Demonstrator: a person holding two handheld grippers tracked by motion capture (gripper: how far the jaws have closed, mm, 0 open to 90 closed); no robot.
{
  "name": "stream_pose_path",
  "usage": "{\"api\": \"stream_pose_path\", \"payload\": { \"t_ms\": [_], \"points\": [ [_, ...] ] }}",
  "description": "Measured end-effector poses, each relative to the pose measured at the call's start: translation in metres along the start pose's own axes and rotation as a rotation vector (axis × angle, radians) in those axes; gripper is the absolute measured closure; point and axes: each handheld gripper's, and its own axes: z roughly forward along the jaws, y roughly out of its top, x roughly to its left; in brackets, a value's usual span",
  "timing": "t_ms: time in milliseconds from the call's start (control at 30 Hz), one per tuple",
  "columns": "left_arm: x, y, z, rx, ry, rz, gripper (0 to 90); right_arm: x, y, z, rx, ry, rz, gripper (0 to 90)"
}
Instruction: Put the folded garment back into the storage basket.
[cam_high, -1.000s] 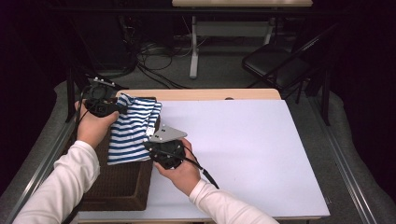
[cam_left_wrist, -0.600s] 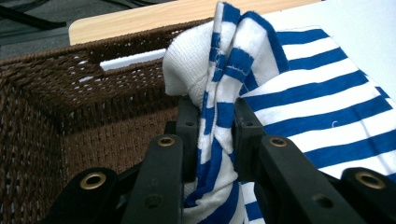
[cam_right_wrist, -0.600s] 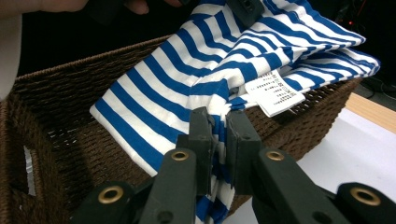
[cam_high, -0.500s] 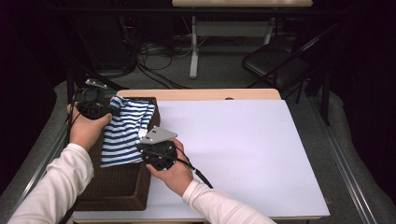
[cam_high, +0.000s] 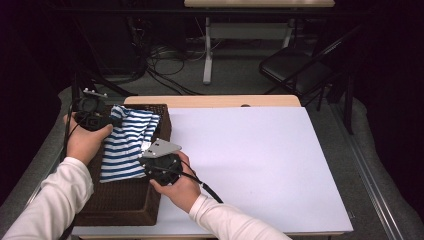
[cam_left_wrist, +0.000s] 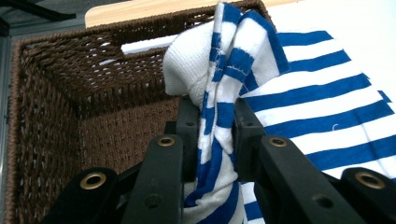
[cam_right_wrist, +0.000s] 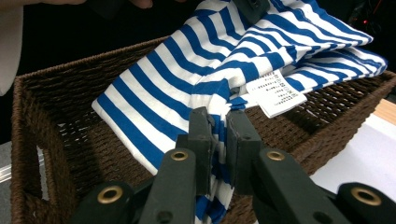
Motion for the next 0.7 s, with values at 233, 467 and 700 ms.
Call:
{"api": "stream_pose_path", "payload": {
  "t_ms": [233,467,700],
  "points": [
    [0.006,-0.006,0.001,0.002,0.003,-0.011,77.1,0.004,-0.001,0.005,0.008,0.01,-0.002,81.5],
    [0.009,-0.013,0.008,0.014,-0.002,-0.02,77.0,0.009,-0.003,0.008,0.015,0.018,-0.005,81.6],
    [0.01,-0.017,0.013,0.024,-0.006,-0.025,77.1,0.01,-0.004,0.01,0.024,0.023,-0.008,81.6]
  ]
}}
